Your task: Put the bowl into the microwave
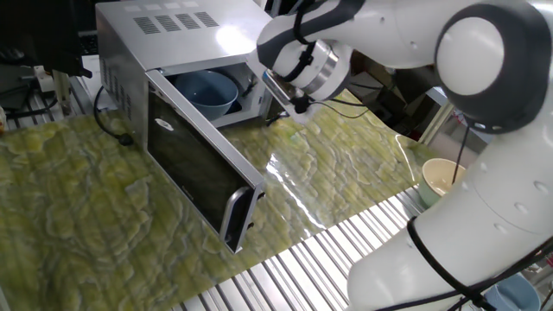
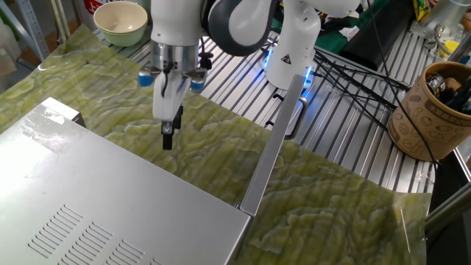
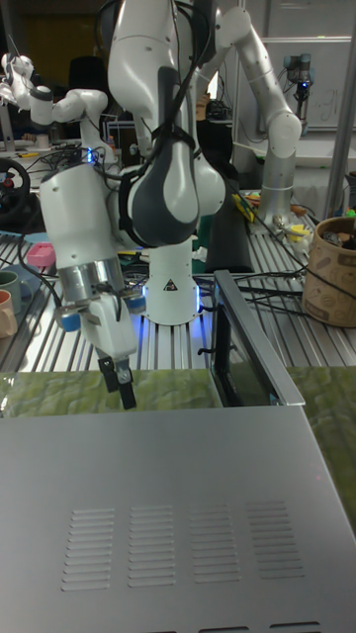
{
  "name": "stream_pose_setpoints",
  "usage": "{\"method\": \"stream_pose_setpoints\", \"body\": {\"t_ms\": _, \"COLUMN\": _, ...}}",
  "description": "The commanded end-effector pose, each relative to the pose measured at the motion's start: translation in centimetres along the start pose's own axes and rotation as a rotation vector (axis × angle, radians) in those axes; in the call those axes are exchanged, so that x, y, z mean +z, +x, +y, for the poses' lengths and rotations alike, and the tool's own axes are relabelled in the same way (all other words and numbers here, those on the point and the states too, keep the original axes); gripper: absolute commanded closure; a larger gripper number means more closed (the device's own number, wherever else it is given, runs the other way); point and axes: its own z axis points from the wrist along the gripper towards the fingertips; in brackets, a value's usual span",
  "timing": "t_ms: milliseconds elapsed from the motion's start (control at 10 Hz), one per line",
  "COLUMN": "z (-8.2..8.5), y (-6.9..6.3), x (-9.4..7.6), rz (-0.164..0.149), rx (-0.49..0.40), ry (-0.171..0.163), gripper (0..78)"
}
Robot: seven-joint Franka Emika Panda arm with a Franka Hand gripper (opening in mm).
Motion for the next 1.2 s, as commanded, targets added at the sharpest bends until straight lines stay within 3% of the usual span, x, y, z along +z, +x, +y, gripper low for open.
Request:
{"method": "stream_pose_setpoints", "body": {"t_ms": 100, "z": -2.1, "y": 0.0, "x": -1.5, "rz": 0.039, "rx": -0.132, "ry": 0.049, "gripper": 0.1}}
{"method": "stream_pose_setpoints", "body": {"t_ms": 400, "z": -3.0, "y": 1.9, "x": -1.8, "rz": 0.037, "rx": -0.193, "ry": 0.067, "gripper": 0.1}}
{"method": "stream_pose_setpoints", "body": {"t_ms": 700, "z": -3.4, "y": 3.4, "x": -2.4, "rz": 0.072, "rx": -0.373, "ry": 0.081, "gripper": 0.1}}
{"method": "stream_pose_setpoints", "body": {"t_ms": 800, "z": -3.9, "y": 4.1, "x": -2.3, "rz": 0.066, "rx": -0.510, "ry": 0.089, "gripper": 0.1}}
{"method": "stream_pose_setpoints", "body": {"t_ms": 900, "z": -4.3, "y": 4.7, "x": -2.2, "rz": 0.059, "rx": -0.593, "ry": 0.096, "gripper": 0.1}}
{"method": "stream_pose_setpoints", "body": {"t_ms": 1100, "z": -5.2, "y": 6.1, "x": -2.5, "rz": 0.065, "rx": -0.725, "ry": 0.105, "gripper": 0.1}}
{"method": "stream_pose_setpoints", "body": {"t_ms": 1200, "z": -5.3, "y": 6.3, "x": -2.7, "rz": 0.066, "rx": -0.751, "ry": 0.105, "gripper": 0.1}}
